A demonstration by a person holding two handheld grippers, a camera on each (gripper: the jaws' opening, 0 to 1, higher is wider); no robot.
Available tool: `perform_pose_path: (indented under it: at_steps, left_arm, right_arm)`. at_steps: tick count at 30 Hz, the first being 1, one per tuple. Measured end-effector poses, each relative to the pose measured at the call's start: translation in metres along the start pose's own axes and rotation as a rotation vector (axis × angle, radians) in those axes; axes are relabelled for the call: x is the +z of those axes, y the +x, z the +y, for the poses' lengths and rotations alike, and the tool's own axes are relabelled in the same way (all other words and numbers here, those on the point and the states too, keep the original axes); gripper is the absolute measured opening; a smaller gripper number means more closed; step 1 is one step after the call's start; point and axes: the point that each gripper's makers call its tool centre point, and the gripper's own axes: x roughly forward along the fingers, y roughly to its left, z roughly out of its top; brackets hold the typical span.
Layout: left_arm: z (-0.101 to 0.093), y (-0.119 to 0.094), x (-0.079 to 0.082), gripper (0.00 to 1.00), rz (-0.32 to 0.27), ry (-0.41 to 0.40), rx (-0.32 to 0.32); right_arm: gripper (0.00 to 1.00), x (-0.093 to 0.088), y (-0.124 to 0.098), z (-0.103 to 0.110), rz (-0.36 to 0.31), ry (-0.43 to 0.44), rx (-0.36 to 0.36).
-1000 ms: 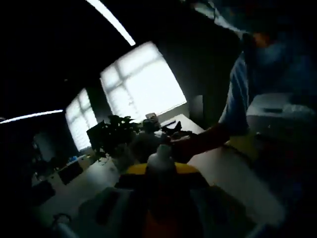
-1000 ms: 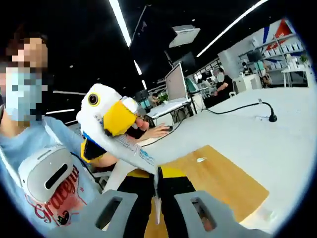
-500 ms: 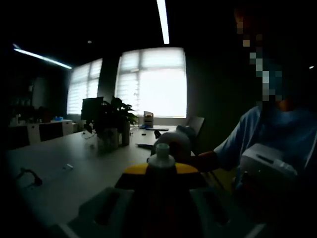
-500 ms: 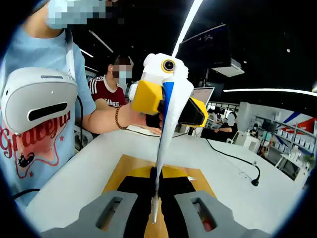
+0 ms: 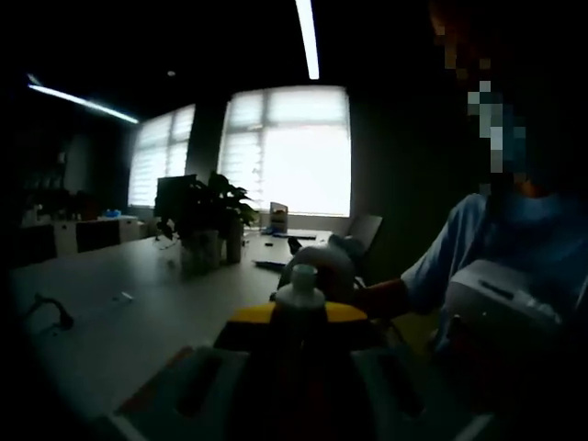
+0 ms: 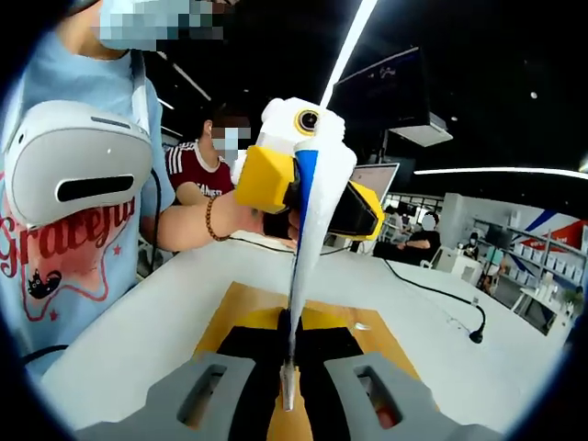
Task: Pick up the toothpaste unscrew the cap squeeze it onto the small board screw the cap back on and return it to the table
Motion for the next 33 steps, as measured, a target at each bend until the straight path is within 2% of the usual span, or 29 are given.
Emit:
perform_pose_path:
  at_steps: [4,5,6,8,10,11,13,14,15,17,18,20,21,23,24,26,29,33]
  left_arm:
    - [0.000,0.000,0.000,0.16,-0.001,0.001,0.005]
    - [0.000,0.000,0.000,0.16,0.001,-0.001,0.005]
    - [0.000,-0.001,-0.001,0.16,0.006,0.006,0.008]
    - [0.001,-0.003,0.000,0.16,0.017,0.017,0.023]
    - [0.002,-0.006,-0.001,0.15,0.020,0.025,0.036]
    - [0.003,-0.007,-0.001,0.15,0.018,0.020,0.038]
    - [0.003,-0.008,-0.001,0.15,0.002,0.006,0.033]
    - [0.004,-0.008,-0.001,0.15,-0.004,-0.003,0.031]
    - [0.004,-0.007,-0.002,0.15,-0.009,-0.012,0.029]
    - [0.005,-0.005,-0.001,0.15,-0.015,-0.015,0.027]
    - [0.005,-0.005,-0.001,0.15,-0.015,-0.019,0.027]
    - [0.006,-0.005,-0.002,0.15,-0.010,-0.018,0.027]
    - [0.006,-0.005,-0.002,0.15,-0.009,-0.016,0.029]
    - [0.008,-0.005,-0.002,0.14,-0.009,-0.019,0.034]
    - [0.009,-0.004,-0.001,0.14,-0.013,-0.023,0.033]
    - [0.010,-0.001,-0.001,0.14,-0.016,-0.034,0.028]
    - [0.011,-0.001,0.000,0.14,-0.016,-0.037,0.020]
    - [0.012,-0.002,0.000,0.14,-0.011,-0.028,0.029]
  right_arm:
    - [0.06,-0.004,0.000,0.001,0.002,0.012,0.014]
    - [0.08,-0.014,-0.002,0.001,0.065,0.047,0.013]
    - [0.15,-0.021,-0.005,-0.001,0.116,0.069,-0.004]
    - [0.27,-0.020,-0.014,0.000,0.132,0.064,-0.012]
    - [0.23,-0.018,-0.032,-0.002,0.135,0.077,-0.036]
    - [0.22,-0.015,-0.042,-0.005,0.110,0.129,-0.063]
    - [0.22,-0.013,-0.066,-0.021,0.058,0.228,-0.153]
    - [0.22,-0.018,-0.080,-0.034,0.051,0.254,-0.215]
    - [0.21,-0.027,-0.095,-0.050,0.071,0.281,-0.299]
    - [0.20,-0.064,-0.128,-0.082,0.163,0.480,-0.545]
    - [0.21,-0.075,-0.137,-0.094,0.167,0.497,-0.618]
    - [0.21,-0.093,-0.146,-0.106,0.176,0.545,-0.715]
    - [0.25,-0.101,-0.148,-0.111,0.178,0.574,-0.757]
    - [0.36,-0.113,-0.147,-0.119,0.226,0.547,-0.802]
    - [0.38,-0.117,-0.145,-0.124,0.227,0.560,-0.835]
    - [0.35,-0.122,-0.133,-0.126,0.249,0.552,-0.829]
    - [0.26,-0.132,-0.124,-0.126,0.317,0.525,-0.821]
    - [0.21,-0.132,-0.113,-0.125,0.315,0.511,-0.793]
